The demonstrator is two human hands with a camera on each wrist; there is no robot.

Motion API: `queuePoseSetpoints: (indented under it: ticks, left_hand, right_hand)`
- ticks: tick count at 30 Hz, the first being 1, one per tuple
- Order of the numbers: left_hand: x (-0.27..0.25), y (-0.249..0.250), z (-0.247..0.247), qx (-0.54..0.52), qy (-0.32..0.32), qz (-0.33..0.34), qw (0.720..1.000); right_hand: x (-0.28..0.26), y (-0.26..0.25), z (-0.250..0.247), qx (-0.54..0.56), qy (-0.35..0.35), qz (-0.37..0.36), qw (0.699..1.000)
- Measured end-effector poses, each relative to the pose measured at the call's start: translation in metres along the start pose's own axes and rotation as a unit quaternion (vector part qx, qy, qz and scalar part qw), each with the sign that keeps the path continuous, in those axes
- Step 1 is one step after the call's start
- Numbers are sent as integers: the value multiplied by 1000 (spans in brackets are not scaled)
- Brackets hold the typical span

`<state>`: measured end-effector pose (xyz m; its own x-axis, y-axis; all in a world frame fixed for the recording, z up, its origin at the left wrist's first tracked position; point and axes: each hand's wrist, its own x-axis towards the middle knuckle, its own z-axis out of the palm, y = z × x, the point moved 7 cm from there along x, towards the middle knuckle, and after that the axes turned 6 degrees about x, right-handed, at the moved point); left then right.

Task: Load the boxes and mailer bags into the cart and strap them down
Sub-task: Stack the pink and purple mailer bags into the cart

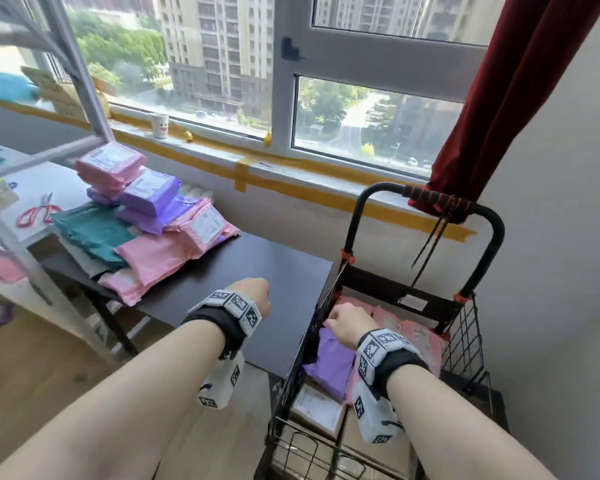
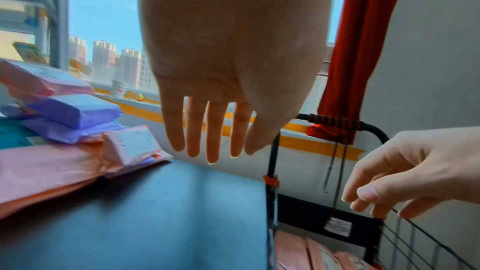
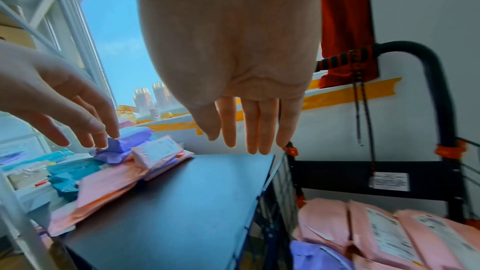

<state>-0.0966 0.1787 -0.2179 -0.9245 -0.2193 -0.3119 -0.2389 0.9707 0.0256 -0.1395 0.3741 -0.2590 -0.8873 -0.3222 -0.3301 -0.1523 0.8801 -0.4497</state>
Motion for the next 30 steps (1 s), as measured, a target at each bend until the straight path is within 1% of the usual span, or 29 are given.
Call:
queuePoseSetpoints:
  ticks: [3, 6, 9, 13, 15, 18, 21, 24, 28, 30]
  left_hand:
    - [5, -57, -11, 5, 10, -18, 1000]
    - [17, -112, -23, 9, 24, -18, 1000]
    - [35, -169, -32, 1, 23, -15, 1000]
    - [58, -236, -45, 9, 29, -4, 1000]
    - [70, -263, -52, -10, 40, 4, 999]
    - [97, -294, -50, -51, 37, 15, 998]
    - [119, -317, -46, -57, 41, 19, 997]
    - [150, -334, -37, -98, 37, 7, 994]
    - [198, -338, -30, -154, 49, 18, 987]
    - [221, -335, -27, -168, 49, 21, 984]
  right_hand:
    - [21, -53, 15, -8, 1, -12, 1000]
    - [46, -102, 32, 8, 3, -7, 1000]
    - [69, -148, 51, 32, 7, 2, 999]
    - [96, -197, 74, 49, 11, 32, 998]
    - [108, -217, 84, 59, 12, 47, 997]
    - [127, -242, 93, 72, 16, 57, 996]
    - [151, -258, 101, 91, 15, 67, 993]
    - [182, -268, 110, 117, 12, 78, 990]
    - [232, -274, 117, 173, 22, 86, 981]
    - [258, -274, 121, 216, 21, 98, 971]
